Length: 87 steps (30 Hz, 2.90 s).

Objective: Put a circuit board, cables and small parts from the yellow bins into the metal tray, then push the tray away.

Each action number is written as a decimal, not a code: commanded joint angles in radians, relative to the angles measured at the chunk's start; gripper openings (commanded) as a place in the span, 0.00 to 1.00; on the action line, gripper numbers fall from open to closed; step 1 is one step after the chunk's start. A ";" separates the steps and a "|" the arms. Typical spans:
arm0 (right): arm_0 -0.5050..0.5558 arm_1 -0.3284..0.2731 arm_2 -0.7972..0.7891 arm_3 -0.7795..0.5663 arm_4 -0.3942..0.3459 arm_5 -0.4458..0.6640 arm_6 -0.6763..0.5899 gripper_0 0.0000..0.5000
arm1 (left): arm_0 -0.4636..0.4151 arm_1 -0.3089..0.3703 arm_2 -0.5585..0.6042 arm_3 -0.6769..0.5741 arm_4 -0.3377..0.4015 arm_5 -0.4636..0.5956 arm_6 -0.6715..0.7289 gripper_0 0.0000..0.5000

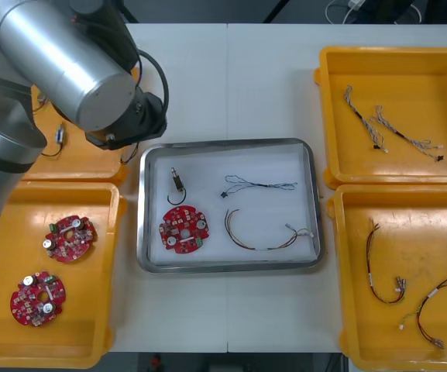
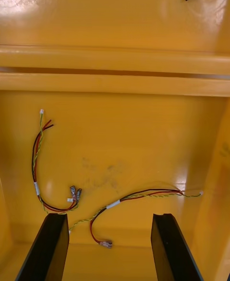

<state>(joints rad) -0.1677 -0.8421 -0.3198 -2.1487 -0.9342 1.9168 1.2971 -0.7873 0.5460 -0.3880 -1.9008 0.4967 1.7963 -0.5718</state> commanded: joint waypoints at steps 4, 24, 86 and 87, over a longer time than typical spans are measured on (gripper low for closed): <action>0.025 0.002 -0.035 -0.026 0.041 0.003 -0.056 1.00 | 0.040 -0.098 -0.084 -0.032 -0.113 0.006 0.099 0.00; 0.036 0.006 -0.045 -0.026 0.031 0.003 -0.056 1.00 | 0.099 -0.244 -0.189 -0.003 -0.320 -0.002 0.133 0.00; 0.054 0.009 -0.045 -0.079 -0.023 0.003 -0.038 1.00 | 0.100 -0.232 -0.307 0.163 -0.362 -0.219 0.182 0.77; 0.054 0.009 -0.045 -0.079 -0.023 0.003 -0.038 1.00 | 0.100 -0.230 -0.307 0.161 -0.362 -0.219 0.182 0.78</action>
<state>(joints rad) -0.1270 -0.8389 -0.3474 -2.1958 -0.9461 1.9168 1.2946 -0.6955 0.3127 -0.6751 -1.7243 0.1503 1.5884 -0.4213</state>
